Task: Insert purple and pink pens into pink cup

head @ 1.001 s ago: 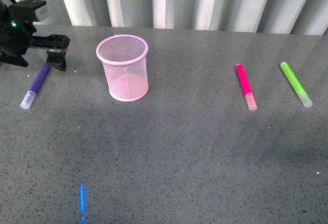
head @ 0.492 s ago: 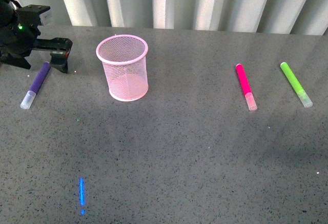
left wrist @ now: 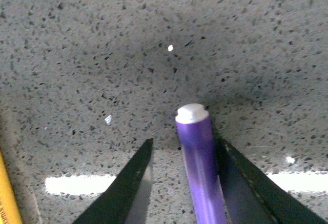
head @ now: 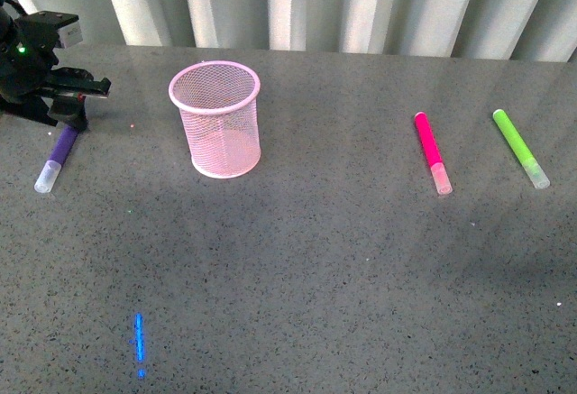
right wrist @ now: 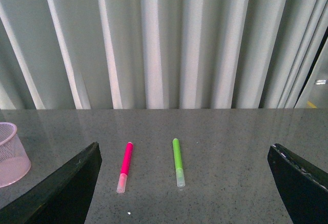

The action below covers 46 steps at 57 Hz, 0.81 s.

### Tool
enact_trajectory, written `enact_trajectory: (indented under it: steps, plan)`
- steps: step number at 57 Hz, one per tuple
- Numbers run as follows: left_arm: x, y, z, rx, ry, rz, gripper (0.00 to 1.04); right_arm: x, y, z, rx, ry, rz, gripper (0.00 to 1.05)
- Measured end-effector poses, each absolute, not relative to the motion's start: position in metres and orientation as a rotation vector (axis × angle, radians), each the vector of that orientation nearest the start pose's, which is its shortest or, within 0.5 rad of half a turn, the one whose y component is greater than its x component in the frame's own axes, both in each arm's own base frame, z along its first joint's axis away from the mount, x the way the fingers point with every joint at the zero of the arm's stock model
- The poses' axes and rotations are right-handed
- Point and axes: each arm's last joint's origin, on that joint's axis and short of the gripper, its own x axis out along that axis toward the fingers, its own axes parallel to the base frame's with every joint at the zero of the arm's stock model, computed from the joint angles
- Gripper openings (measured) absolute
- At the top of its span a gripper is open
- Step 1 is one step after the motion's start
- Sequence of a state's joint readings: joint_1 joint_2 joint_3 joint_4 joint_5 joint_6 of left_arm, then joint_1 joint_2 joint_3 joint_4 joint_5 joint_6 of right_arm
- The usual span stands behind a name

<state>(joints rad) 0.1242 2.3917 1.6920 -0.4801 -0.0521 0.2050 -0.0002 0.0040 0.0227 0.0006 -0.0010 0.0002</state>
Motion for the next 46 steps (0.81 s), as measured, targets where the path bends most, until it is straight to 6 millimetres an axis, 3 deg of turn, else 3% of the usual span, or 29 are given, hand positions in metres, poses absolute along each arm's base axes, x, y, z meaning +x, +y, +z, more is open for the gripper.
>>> enact_trajectory:
  steps: [12,37,46]
  plan:
    - [0.469,0.063,0.081,0.133,1.203,0.035,0.13,0.097,0.000,0.171,0.000,-0.019,0.001,0.98]
    - [0.450,0.051,0.086,0.053,1.130,-0.026,0.12,0.097,0.000,0.171,0.000,-0.019,0.001,0.98]
    - [0.439,0.037,0.106,0.005,1.033,-0.082,0.12,0.097,0.000,0.171,0.000,-0.019,0.001,0.98]
